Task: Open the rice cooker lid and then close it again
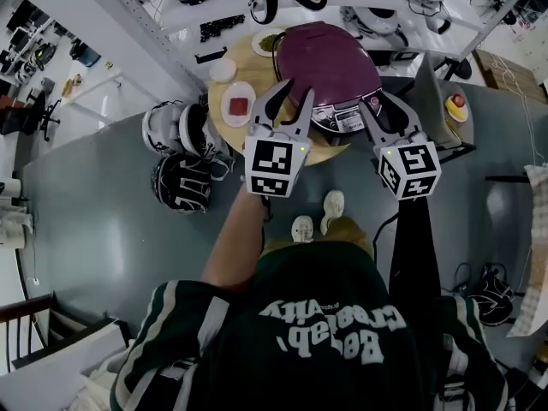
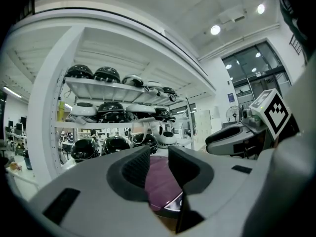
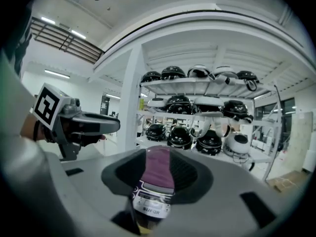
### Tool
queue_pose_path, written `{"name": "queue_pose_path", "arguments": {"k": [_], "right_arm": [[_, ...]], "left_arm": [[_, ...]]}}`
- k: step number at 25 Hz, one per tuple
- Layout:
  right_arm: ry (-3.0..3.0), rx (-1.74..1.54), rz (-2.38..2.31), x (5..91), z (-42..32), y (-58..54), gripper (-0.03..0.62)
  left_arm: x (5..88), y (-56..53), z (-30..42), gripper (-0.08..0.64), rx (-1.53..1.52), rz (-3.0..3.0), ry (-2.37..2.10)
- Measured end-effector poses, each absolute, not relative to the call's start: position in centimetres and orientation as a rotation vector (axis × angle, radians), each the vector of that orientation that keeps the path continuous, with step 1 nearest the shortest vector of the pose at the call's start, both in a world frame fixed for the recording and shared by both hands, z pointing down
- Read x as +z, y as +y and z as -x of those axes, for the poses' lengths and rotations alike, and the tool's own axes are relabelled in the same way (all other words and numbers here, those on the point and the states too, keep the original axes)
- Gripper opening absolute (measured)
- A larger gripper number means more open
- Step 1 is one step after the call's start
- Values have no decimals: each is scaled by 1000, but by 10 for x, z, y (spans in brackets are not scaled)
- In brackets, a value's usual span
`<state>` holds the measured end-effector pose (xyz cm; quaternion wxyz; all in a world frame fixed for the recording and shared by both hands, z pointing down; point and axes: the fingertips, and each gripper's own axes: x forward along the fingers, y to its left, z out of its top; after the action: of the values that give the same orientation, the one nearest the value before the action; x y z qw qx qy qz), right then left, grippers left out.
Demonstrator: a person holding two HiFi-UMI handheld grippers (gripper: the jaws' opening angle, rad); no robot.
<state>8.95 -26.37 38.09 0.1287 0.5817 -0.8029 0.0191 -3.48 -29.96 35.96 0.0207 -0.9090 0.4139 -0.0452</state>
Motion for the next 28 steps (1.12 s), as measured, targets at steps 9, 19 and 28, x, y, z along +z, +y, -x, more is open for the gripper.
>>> {"name": "queue_pose_path", "arguments": {"k": [9,19,28], "right_arm": [[-2303,190,-1519,425,-89,-293,181],[-2251,335,-1342,484,-71,-306,201],[-2227,425,-1330,504,-63,-300,212]], "left_arm": [[373,-326,30,106,-176,2838,1322],[388,-342,39,104,-215,2847,1357],[393,-342,48,104,-219,2865,1349]]}}
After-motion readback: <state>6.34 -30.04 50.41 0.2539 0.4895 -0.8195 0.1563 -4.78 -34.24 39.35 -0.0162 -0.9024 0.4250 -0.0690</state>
